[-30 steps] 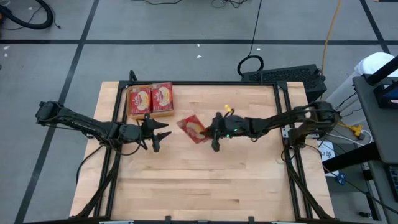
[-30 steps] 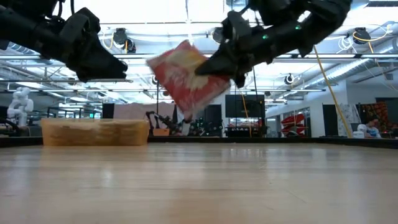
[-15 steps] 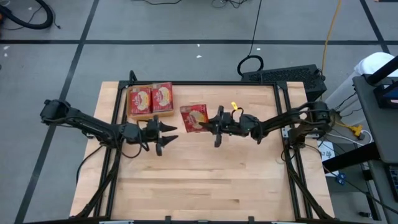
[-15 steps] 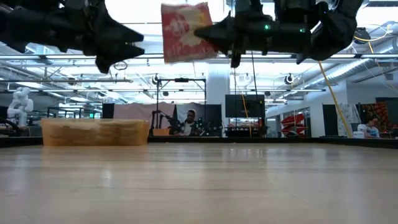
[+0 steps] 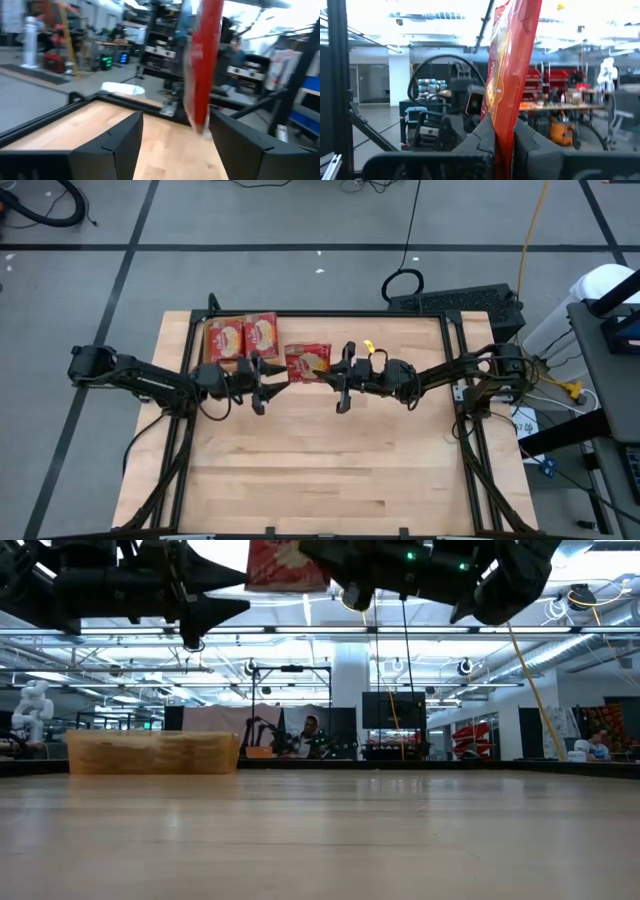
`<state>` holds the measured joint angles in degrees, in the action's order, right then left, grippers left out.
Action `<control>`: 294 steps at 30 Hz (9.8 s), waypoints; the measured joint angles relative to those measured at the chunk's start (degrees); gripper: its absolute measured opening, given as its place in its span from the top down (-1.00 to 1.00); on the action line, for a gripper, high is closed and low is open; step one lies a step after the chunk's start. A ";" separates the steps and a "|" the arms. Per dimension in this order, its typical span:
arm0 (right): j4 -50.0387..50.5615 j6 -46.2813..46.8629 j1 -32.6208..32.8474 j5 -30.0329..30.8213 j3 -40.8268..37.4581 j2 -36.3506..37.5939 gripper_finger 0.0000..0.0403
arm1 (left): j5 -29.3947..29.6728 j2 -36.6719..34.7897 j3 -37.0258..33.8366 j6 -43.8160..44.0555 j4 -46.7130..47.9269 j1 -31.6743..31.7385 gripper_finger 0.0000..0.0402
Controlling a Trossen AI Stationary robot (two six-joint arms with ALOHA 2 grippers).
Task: Sort popcorn bags into baskets
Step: Put the red popcorn bag into the orange bin, then return to Home Position
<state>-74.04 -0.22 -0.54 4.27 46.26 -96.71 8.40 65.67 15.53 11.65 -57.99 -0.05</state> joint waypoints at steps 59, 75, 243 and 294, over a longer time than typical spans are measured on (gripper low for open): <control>35.58 -5.23 -0.77 13.93 3.62 6.29 -0.01 | 3.12 -34.59 7.35 3.24 52.01 5.92 0.92; 42.22 -0.60 2.60 13.54 3.60 6.29 -0.02 | 26.12 -40.92 11.80 22.50 91.54 9.27 0.91; 37.59 2.66 14.96 18.12 -38.68 44.81 0.99 | 25.07 -40.26 -14.97 -7.36 46.85 -25.82 0.99; 67.51 -4.86 1.39 -1.50 -45.38 96.51 1.00 | 24.57 -40.30 -14.93 -12.85 40.10 -25.82 0.98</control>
<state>-6.53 -5.08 0.85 2.77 0.89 -0.20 32.97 25.36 0.60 -1.20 -17.89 -25.87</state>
